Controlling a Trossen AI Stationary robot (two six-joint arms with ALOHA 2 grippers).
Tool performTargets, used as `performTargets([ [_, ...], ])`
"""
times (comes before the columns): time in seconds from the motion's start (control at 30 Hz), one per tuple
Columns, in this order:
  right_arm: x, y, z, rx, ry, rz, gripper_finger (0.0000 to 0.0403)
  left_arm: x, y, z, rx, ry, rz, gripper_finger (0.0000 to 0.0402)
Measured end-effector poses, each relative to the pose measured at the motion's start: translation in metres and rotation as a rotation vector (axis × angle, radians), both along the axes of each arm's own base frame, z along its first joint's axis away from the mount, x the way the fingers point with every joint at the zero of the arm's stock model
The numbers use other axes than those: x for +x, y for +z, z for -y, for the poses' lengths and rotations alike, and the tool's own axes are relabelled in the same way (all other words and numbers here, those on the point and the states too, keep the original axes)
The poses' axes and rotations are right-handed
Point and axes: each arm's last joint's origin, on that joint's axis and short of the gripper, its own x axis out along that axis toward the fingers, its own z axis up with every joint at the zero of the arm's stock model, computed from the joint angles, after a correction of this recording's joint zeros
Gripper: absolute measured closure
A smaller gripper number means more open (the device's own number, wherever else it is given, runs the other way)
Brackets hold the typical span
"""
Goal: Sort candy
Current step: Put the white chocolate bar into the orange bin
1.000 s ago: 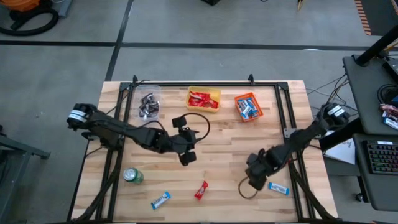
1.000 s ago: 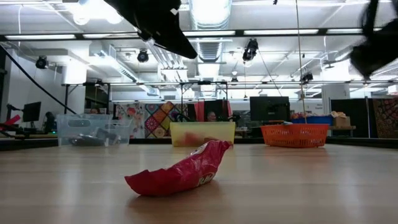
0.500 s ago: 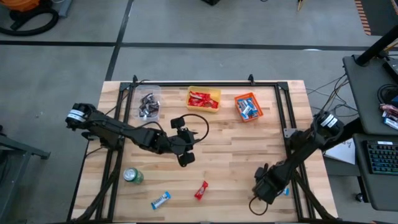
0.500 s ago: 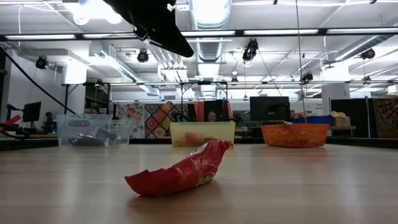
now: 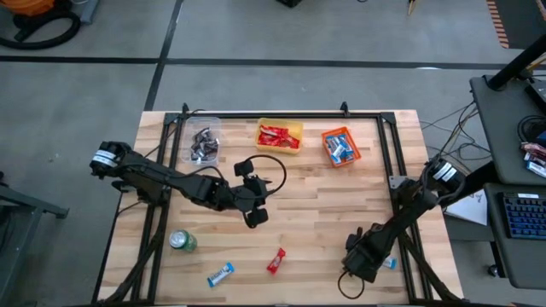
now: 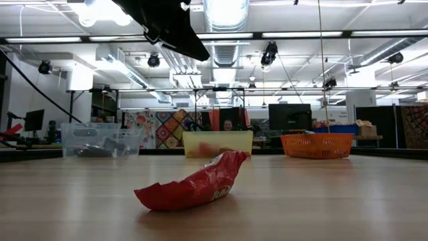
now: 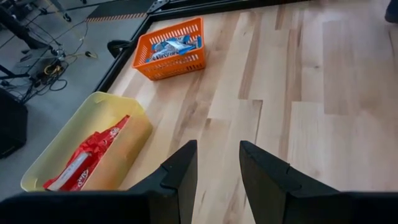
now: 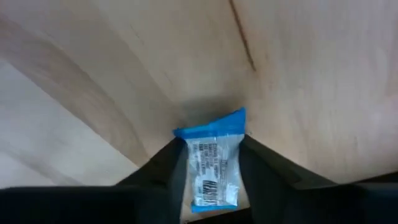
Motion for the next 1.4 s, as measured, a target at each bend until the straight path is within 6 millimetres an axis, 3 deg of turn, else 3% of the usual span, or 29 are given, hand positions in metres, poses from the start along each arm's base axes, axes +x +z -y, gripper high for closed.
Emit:
performTargets([
  [0.17,0.000,0.005,0.002,-0.025,0.006,0.043,0.0343,0.000,0.000,0.000,-0.002,0.001,0.000,0.0299],
  [0.3,-0.001,0.009,0.004,-0.037,0.013,0.081,0.0377,0.000,0.000,0.000,-0.002,0.001,0.000,0.0299],
  [0.6,0.007,0.031,0.014,-0.097,0.027,0.314,0.0387,0.000,0.000,0.000,-0.017,0.010,0.008,0.0299],
  [0.9,0.039,0.061,0.042,-0.303,0.094,0.779,0.0386,0.002,0.002,0.001,-0.030,0.007,0.039,0.0299],
  [1.1,0.061,0.084,0.088,-0.630,0.049,0.960,0.0386,0.002,0.002,0.001,-0.032,0.008,0.043,0.0299],
  [1.4,0.064,0.111,0.190,-0.888,-0.228,0.873,0.0386,0.002,0.002,0.001,-0.037,0.011,0.047,0.0299],
])
